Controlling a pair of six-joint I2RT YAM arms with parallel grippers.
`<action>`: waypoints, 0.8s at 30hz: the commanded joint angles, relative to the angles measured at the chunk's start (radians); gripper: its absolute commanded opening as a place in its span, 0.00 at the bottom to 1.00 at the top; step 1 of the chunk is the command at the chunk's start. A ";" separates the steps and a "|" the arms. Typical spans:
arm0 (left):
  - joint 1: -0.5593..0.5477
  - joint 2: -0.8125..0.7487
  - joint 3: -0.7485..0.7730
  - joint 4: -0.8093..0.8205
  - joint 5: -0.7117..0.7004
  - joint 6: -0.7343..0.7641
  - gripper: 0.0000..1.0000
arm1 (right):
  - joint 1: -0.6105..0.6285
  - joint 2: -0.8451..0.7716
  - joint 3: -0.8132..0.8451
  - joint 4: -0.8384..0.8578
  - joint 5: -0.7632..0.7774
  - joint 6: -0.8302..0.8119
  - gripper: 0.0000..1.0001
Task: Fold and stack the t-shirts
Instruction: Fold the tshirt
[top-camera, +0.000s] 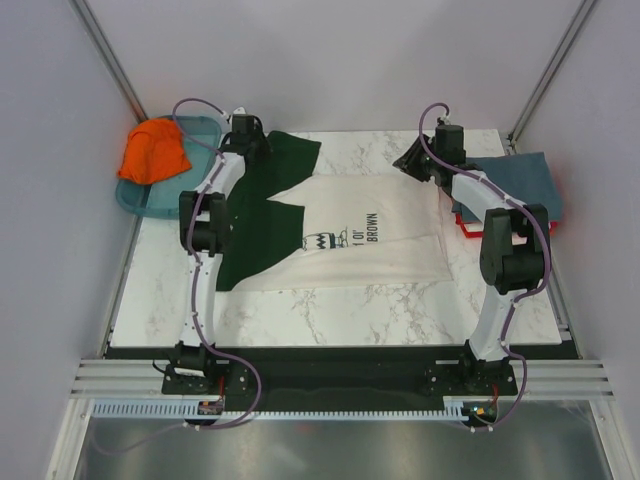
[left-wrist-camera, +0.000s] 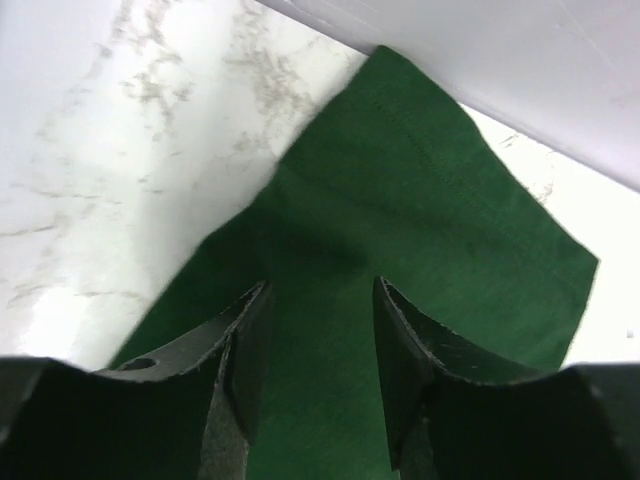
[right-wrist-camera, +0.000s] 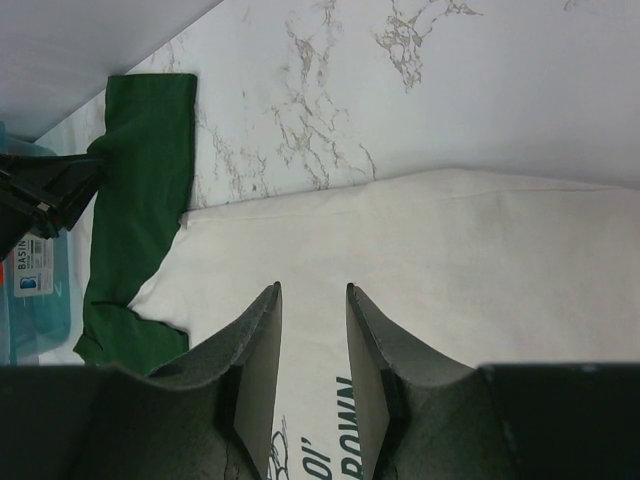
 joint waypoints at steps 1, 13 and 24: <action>0.004 -0.143 -0.041 0.066 -0.106 0.153 0.53 | -0.005 -0.001 0.021 0.000 0.000 -0.018 0.40; 0.003 -0.112 -0.069 0.069 -0.097 0.382 0.72 | -0.011 -0.003 0.015 0.010 -0.034 -0.002 0.40; 0.007 -0.047 0.035 -0.023 0.011 0.368 0.82 | -0.021 -0.014 0.004 0.013 -0.045 0.006 0.40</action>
